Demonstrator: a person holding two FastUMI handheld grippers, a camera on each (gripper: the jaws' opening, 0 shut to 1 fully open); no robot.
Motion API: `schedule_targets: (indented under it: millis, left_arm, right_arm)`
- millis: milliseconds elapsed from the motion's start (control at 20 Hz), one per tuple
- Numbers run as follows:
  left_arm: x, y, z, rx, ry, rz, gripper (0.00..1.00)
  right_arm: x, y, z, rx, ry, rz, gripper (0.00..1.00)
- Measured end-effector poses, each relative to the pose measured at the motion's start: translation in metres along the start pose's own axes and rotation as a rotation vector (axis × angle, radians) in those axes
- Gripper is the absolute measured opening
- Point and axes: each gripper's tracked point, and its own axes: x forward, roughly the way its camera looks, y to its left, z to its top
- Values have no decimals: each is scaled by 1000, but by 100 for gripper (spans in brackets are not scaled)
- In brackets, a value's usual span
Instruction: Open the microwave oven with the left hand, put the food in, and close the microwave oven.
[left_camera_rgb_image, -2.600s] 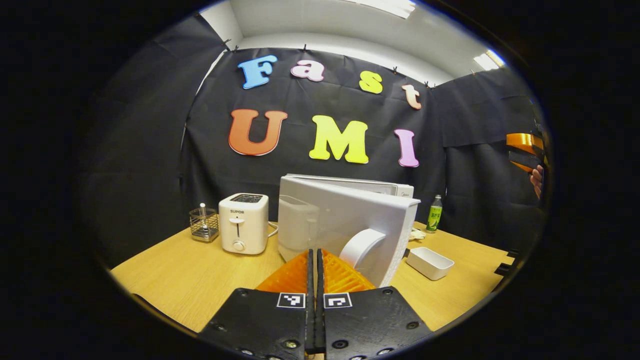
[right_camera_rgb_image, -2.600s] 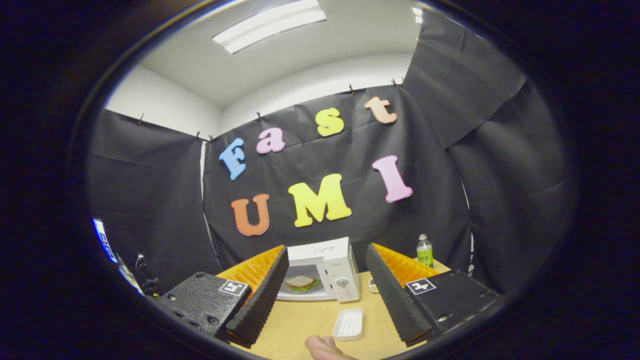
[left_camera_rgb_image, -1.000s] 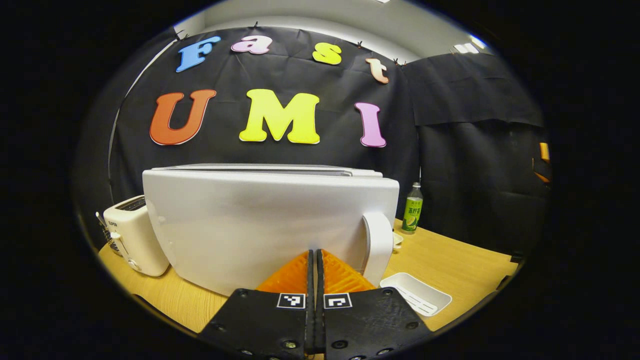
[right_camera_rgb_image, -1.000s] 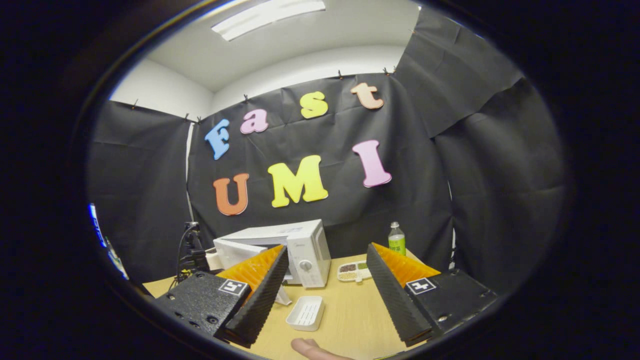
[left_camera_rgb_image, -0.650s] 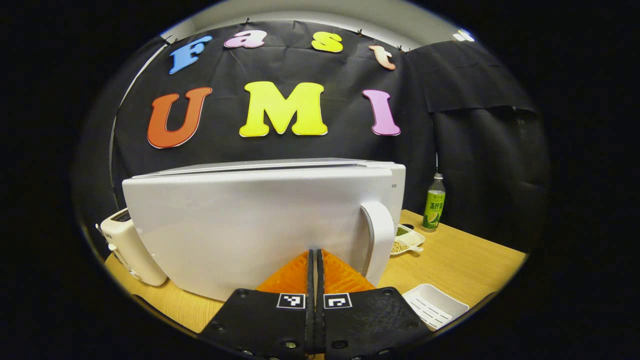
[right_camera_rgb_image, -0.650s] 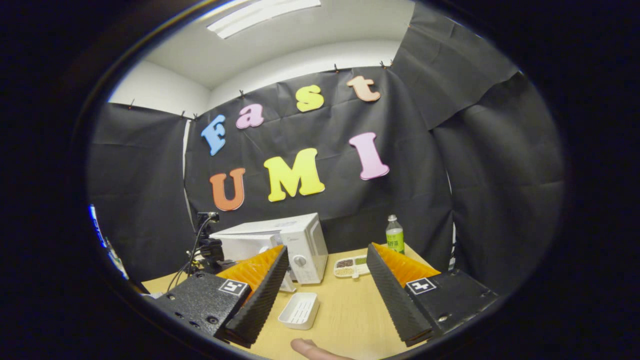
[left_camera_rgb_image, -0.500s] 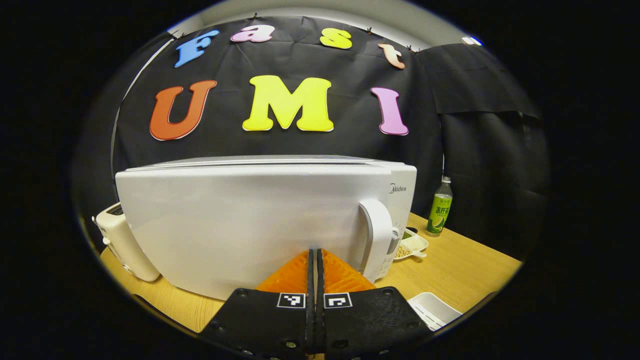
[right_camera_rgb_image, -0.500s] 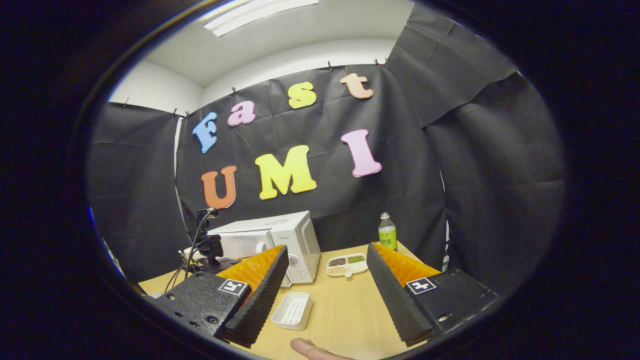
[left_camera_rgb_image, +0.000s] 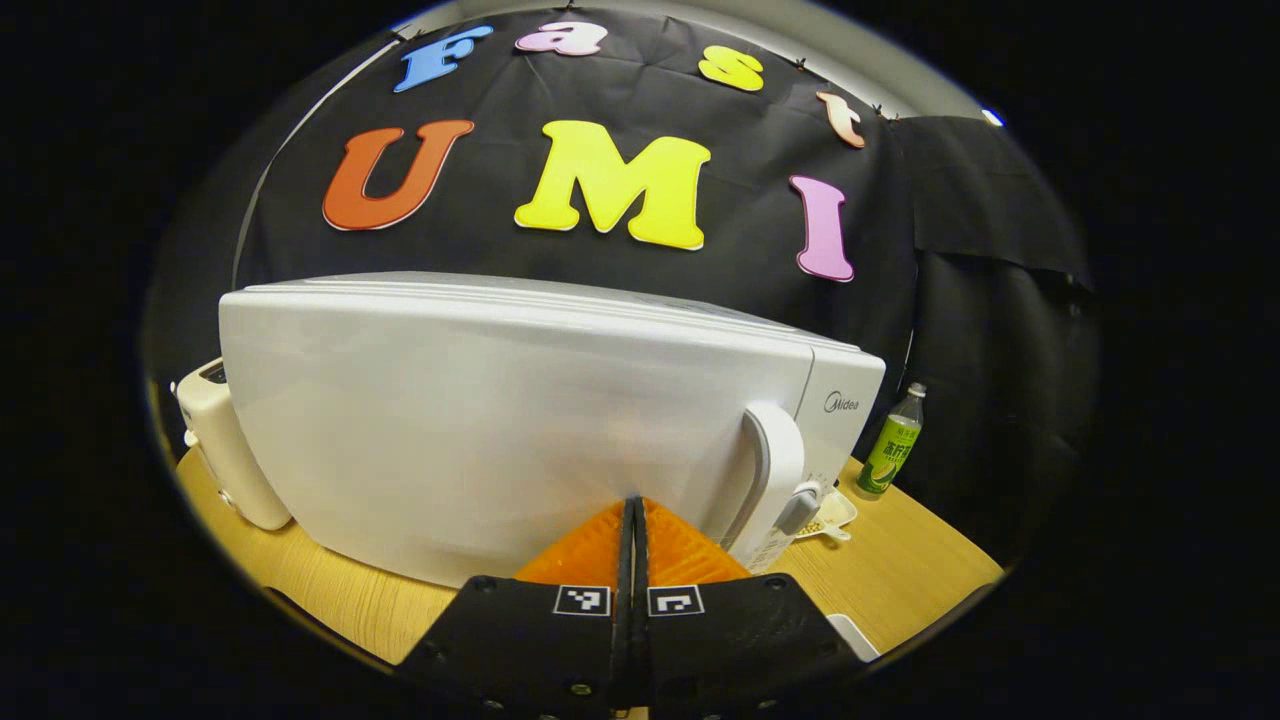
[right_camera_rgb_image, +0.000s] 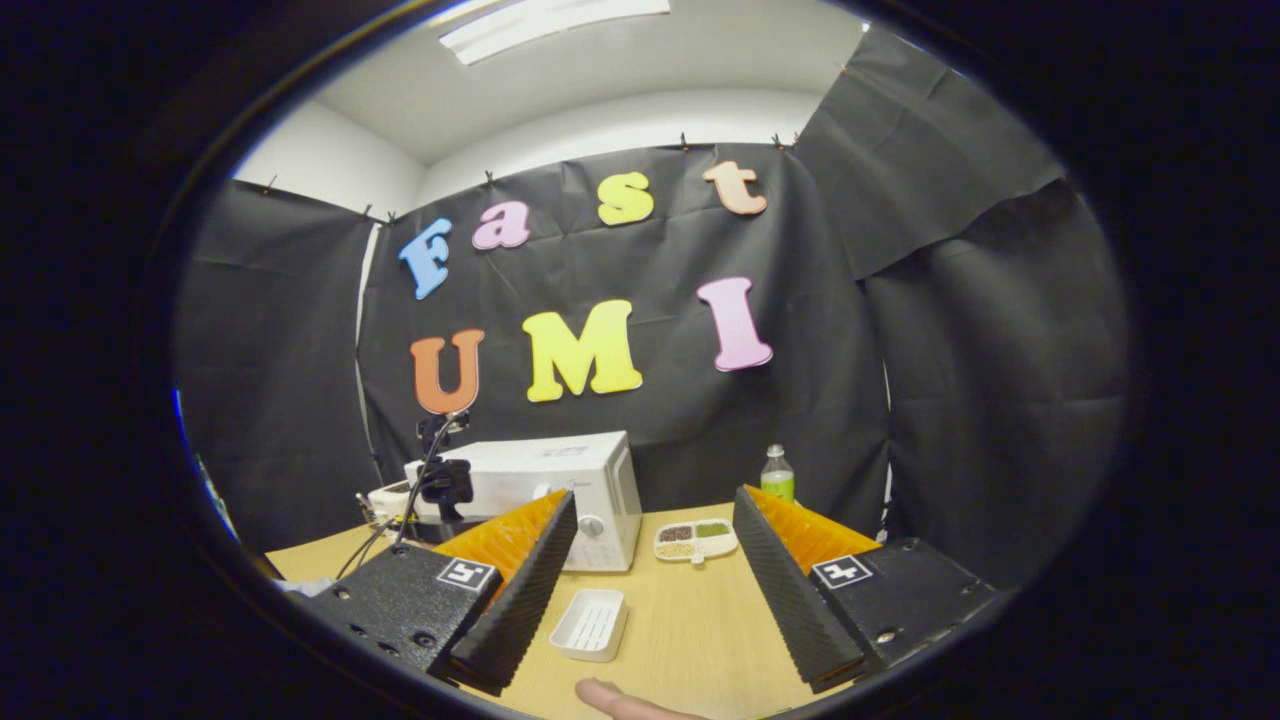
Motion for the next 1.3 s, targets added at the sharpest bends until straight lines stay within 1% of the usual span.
schedule_targets:
  millis: [50,100,200,250,300,400,450,500,600,650,700,750,800,850,900,950,1000,1050,1100,1150,1200,1250,1300]
  left_arm:
    - [-2,3,-2,3,9,17,0]
    - [-6,9,-6,7,22,43,0]
    - [-17,1,-7,-9,22,21,0]
    - [-27,3,-5,-9,15,34,0]
    - [-38,1,-1,-6,4,33,0]
    - [-60,-4,12,-4,-33,31,0]
    - [-74,-2,19,0,-46,44,1]
    - [-88,-1,25,4,-62,55,3]
    - [-115,-3,44,0,-107,61,20]
    - [-127,-2,52,-3,-125,61,38]
    - [-140,-4,60,-8,-145,59,47]
    - [-153,-4,67,-13,-159,58,52]
    - [-164,-3,72,-17,-166,58,75]
    - [-178,-2,77,-11,-170,57,91]
    - [-187,-3,83,-2,-178,52,95]
    - [-200,-1,87,15,-182,56,95]
    - [-211,1,92,29,-185,67,95]
    - [-224,3,98,39,-190,79,95]
    - [-235,2,105,49,-197,85,84]
    - [-249,2,111,59,-199,96,95]
    - [-262,2,117,69,-203,110,95]
    - [-275,4,122,85,-201,134,95]
    - [-288,4,126,107,-205,156,95]
  right_arm:
    - [-2,3,3,-5,1,-2,100]
    - [-5,4,5,-11,1,-6,91]
    - [-9,6,8,-32,2,-19,91]
    - [-11,8,10,-41,2,-24,91]
    - [-12,10,11,-48,3,-30,100]
    - [-15,15,13,-52,10,-36,100]
    - [-16,19,15,-54,11,-33,100]
    - [-19,23,17,-62,12,-30,91]
    - [-25,26,24,-88,2,-38,91]
    - [-28,28,28,-95,-7,-46,100]
    - [-32,30,31,-103,-14,-53,100]
    - [-36,33,35,-109,-22,-60,90]
    - [-40,36,39,-114,-30,-64,91]
    - [-43,40,43,-118,-38,-67,100]
    - [-47,45,48,-121,-46,-68,100]
    - [-50,51,53,-129,-55,-63,91]
    - [-53,55,57,-142,-63,-57,91]
    - [-57,59,62,-158,-69,-50,100]
    - [-60,59,68,-163,-79,-50,91]
    - [-64,58,75,-161,-94,-59,91]
    - [-66,57,82,-157,-107,-67,100]
    - [-69,57,86,-156,-113,-77,100]
    - [-72,56,90,-155,-118,-84,91]
